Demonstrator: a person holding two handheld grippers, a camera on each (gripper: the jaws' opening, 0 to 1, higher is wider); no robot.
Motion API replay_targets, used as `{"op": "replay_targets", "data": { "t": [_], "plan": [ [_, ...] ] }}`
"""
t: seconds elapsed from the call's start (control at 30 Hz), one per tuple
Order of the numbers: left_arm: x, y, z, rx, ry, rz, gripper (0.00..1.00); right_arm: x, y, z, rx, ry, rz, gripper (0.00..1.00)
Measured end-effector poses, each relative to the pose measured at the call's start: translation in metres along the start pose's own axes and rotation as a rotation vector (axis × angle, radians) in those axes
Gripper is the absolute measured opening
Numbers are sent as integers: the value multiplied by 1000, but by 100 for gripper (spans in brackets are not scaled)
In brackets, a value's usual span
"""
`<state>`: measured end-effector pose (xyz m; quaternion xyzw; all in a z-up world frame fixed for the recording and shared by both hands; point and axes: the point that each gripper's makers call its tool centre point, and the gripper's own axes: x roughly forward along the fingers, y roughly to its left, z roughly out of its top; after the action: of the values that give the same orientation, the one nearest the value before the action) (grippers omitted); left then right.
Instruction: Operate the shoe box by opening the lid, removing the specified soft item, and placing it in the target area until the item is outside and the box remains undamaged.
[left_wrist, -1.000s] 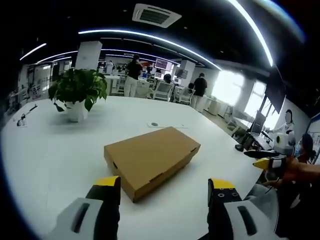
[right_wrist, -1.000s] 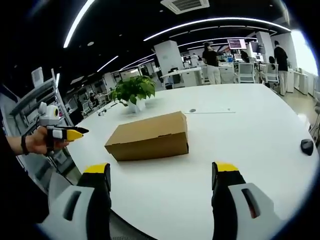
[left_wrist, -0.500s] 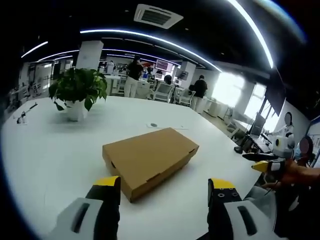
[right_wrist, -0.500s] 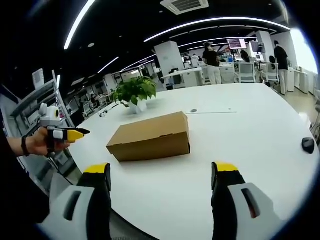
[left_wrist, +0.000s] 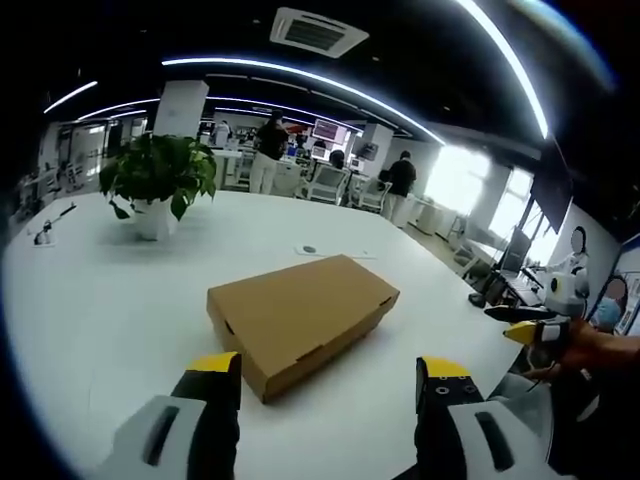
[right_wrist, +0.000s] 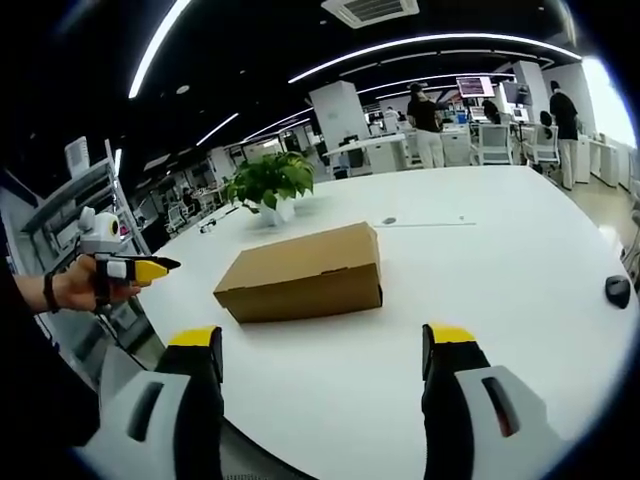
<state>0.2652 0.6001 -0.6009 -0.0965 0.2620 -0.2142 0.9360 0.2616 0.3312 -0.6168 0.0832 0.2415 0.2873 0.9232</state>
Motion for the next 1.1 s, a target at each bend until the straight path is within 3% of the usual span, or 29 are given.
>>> {"op": "replay_targets", "data": {
  "t": [0.63,1.1],
  "plan": [
    [4,9,-2,-3,15,-6,72,9,-1,2,-11,14,7,76],
    [11,29,-8,-16,40,21,72,41,-4,-1,-30,58,50,74]
  ]
}}
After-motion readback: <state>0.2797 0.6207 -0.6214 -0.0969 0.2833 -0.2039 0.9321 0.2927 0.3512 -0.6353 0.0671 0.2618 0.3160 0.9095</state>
